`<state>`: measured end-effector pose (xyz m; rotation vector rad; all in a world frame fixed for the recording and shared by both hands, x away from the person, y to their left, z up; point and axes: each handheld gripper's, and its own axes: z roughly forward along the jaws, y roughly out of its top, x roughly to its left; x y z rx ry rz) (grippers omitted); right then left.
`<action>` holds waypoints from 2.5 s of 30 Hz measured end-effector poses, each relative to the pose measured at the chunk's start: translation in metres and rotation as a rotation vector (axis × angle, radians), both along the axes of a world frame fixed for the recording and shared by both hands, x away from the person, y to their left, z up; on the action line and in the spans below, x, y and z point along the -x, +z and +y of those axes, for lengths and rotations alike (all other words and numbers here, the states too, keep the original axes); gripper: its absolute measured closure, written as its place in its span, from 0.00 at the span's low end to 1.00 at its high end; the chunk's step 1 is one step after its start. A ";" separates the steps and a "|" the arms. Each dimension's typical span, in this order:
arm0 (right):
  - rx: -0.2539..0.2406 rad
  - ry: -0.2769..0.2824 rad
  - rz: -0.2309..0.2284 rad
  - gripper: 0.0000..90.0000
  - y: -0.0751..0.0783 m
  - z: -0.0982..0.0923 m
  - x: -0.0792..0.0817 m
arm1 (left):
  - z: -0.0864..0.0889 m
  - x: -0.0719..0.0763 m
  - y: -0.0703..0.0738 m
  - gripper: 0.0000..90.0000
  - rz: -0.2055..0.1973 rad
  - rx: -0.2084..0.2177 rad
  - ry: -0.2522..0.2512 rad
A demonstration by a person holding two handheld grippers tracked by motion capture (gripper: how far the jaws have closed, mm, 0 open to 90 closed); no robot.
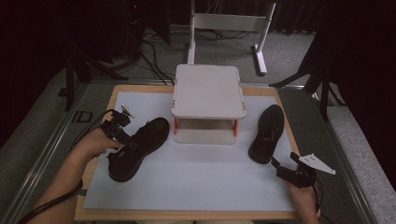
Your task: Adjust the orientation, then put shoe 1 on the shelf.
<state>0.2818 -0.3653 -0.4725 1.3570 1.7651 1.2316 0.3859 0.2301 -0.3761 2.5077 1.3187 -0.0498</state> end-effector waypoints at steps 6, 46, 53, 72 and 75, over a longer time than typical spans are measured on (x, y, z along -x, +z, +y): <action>0.001 0.002 0.002 0.15 0.000 0.000 0.000 | 0.011 0.012 0.005 0.45 -0.029 0.047 0.029; -0.001 -0.003 0.004 0.15 0.000 0.000 0.000 | 0.046 0.124 -0.013 0.33 -0.439 0.242 0.151; -0.001 0.001 0.004 0.15 0.000 0.000 0.000 | 0.056 0.143 -0.032 0.30 -0.569 0.332 0.207; 0.007 0.005 0.005 0.15 0.000 0.001 0.000 | 0.053 0.149 -0.089 0.31 -0.807 0.463 0.301; 0.010 0.006 0.003 0.15 0.000 0.001 0.000 | 0.050 0.145 -0.094 0.31 -0.833 0.446 0.299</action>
